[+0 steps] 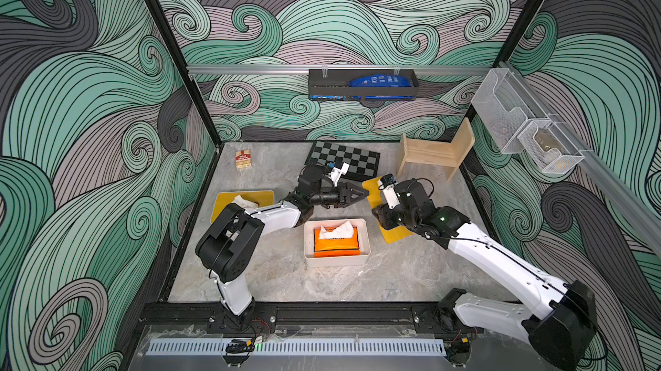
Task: Put the tissue paper into the tissue box
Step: Pick up the box lid from the center of the board.
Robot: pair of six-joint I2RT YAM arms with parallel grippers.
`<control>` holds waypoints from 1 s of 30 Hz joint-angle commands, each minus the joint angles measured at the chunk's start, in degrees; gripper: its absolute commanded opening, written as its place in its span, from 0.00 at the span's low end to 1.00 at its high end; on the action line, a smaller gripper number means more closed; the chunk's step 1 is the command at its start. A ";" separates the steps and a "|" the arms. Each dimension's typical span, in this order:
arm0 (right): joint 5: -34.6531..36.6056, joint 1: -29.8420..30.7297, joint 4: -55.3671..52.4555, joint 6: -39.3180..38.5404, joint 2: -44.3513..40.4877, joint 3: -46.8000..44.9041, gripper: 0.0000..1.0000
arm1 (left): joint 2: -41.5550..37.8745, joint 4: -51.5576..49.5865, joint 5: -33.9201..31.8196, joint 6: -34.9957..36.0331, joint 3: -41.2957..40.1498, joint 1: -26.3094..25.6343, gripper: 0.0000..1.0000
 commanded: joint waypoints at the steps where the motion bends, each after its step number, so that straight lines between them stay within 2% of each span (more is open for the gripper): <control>1: -1.14 0.55 0.49 -0.18 -1.24 -0.32 0.28 | 1.25 3.68 0.12 -1.54 2.14 -0.62 0.36; 7: -1.27 0.88 0.44 0.06 -1.31 -0.12 0.28 | 3.11 5.64 0.11 -2.95 2.59 -1.47 0.25; 15: -0.70 1.01 0.58 0.06 -0.73 0.01 0.29 | 4.28 11.42 0.46 -6.95 1.62 -2.10 0.00; 18: -0.66 1.10 0.49 0.19 -0.67 0.38 0.31 | 3.95 14.54 0.13 -8.72 0.47 -2.04 0.00; 20: -0.64 1.09 0.47 0.52 -0.93 0.90 0.36 | 3.39 16.99 -0.06 -9.52 -0.49 -1.97 0.00; 23: -1.36 1.10 0.56 1.58 -2.13 2.24 0.48 | 2.05 21.00 -0.65 -11.20 -2.65 -0.98 0.00; 30: -4.72 1.10 2.12 6.14 -6.68 4.44 0.70 | -4.24 30.68 -3.50 -15.10 -12.55 5.26 0.00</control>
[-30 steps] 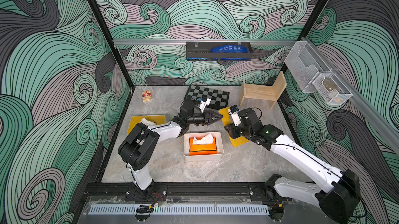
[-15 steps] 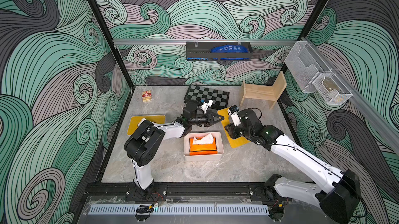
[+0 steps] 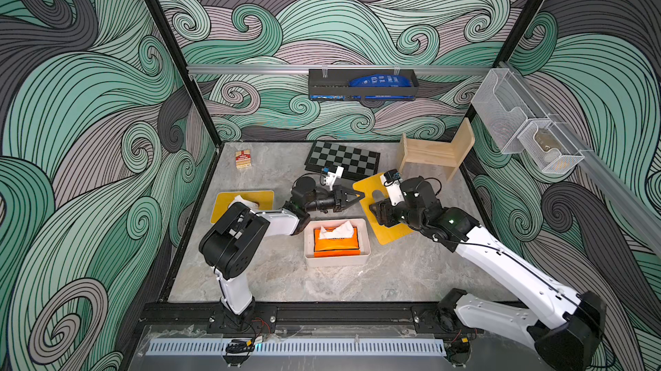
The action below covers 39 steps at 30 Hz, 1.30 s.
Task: Put the tissue paper into the tissue box
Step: Pick up the box lid from the center of the board.
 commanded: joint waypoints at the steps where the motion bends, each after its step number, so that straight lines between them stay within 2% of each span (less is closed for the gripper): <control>1: -3.05 0.38 2.26 3.42 -3.10 1.52 0.72 | -4.75 11.05 -1.92 -3.94 -3.88 3.64 0.00; 5: -5.59 0.28 6.60 7.26 -7.18 -1.59 0.79 | -9.65 16.24 -4.17 -6.59 -11.01 7.57 0.00; 10: -12.00 0.22 18.20 13.51 -13.85 -10.01 0.89 | -17.80 15.74 -7.55 -7.23 -18.06 11.70 0.00; 15: -14.02 0.23 40.59 25.75 -22.80 -25.15 0.91 | -26.52 15.65 -11.72 -9.02 -24.23 13.82 0.00; 19: -15.37 0.17 56.83 34.54 -26.44 -34.97 0.90 | -32.44 14.44 -15.66 -11.08 -28.40 15.14 0.00; 25: -17.56 0.30 78.80 44.53 -23.34 -43.72 0.85 | -41.06 7.27 -19.48 -10.46 -30.73 15.38 0.00; 29: -19.50 0.27 86.87 47.77 -18.31 -44.09 0.80 | -45.30 0.57 -20.30 -8.35 -29.98 15.38 0.00; 32: -21.22 0.23 93.66 51.03 -13.87 -43.58 0.76 | -46.92 -0.59 -20.75 -8.03 -30.24 15.38 0.00; 39: -24.63 1.18 98.65 52.81 -6.17 -40.20 0.66 | -47.60 0.03 -20.77 -8.90 -30.68 15.38 0.00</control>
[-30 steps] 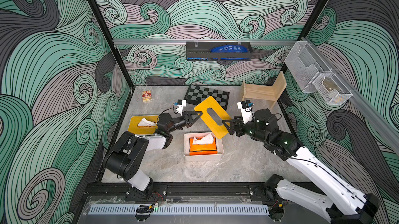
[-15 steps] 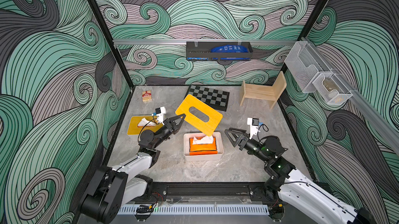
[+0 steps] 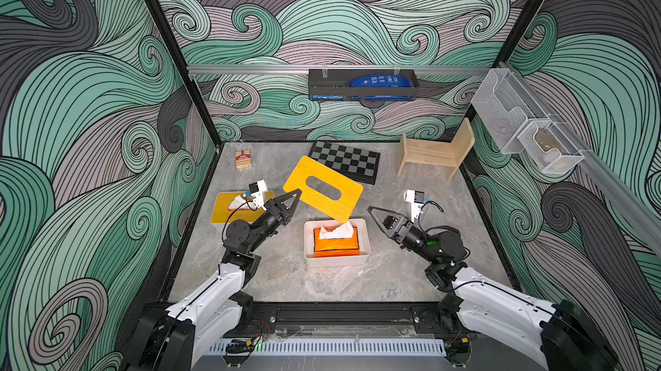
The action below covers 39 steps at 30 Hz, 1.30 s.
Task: Put the tissue paper into the tissue box
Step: Pick up the box lid from the center of the board.
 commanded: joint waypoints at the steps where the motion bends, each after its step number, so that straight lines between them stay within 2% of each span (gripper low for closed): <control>1: -2.35 0.83 5.95 1.49 1.64 2.04 0.66 | -1.00 1.44 -0.57 0.14 0.88 0.51 0.00; 17: 0.09 1.83 4.32 1.82 8.67 4.05 0.59 | -1.36 2.33 -1.00 -0.11 0.44 0.51 0.00; 34: -0.51 2.50 9.70 7.01 17.55 8.31 0.36 | -0.85 3.72 -0.91 0.00 -0.27 0.51 0.00; 39: -1.23 3.06 10.24 7.64 19.76 9.82 0.35 | -0.83 3.98 -0.99 0.00 -0.44 0.51 0.00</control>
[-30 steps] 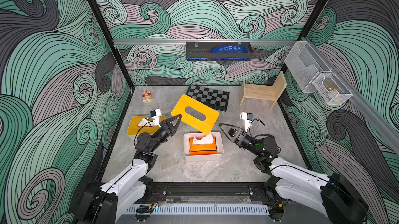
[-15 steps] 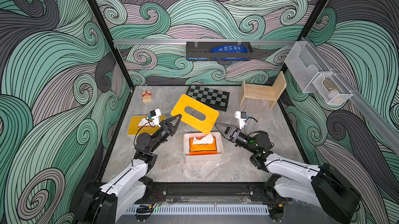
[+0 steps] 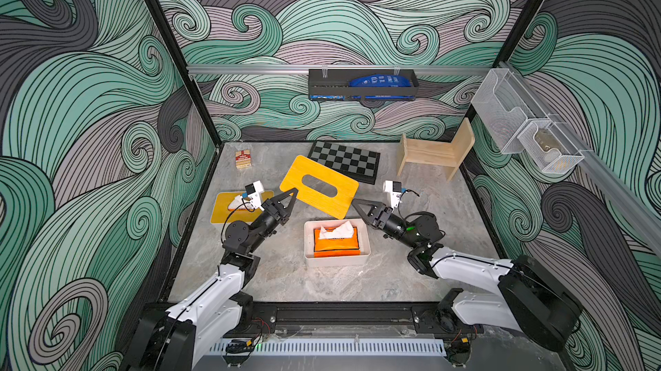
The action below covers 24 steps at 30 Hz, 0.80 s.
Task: Put the tissue paper into the tissue box
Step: Pick up the box lid from the center of the board.
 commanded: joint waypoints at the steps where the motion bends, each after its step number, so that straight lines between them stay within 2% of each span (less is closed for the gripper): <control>1: -1.49 1.29 2.78 0.97 1.17 2.39 0.34 | -0.48 3.43 1.10 0.23 0.45 -0.16 0.00; 10: 0.38 1.38 2.14 1.17 0.85 0.04 0.37 | -1.17 2.76 0.36 1.37 0.28 0.08 0.00; 14: 2.07 1.29 -0.30 0.45 -1.01 -1.69 0.45 | -1.35 2.74 0.38 1.63 0.28 0.34 0.00; 24: 1.82 1.03 -1.77 0.28 -1.20 -1.01 0.45 | -1.62 1.91 0.49 2.09 0.62 0.50 0.00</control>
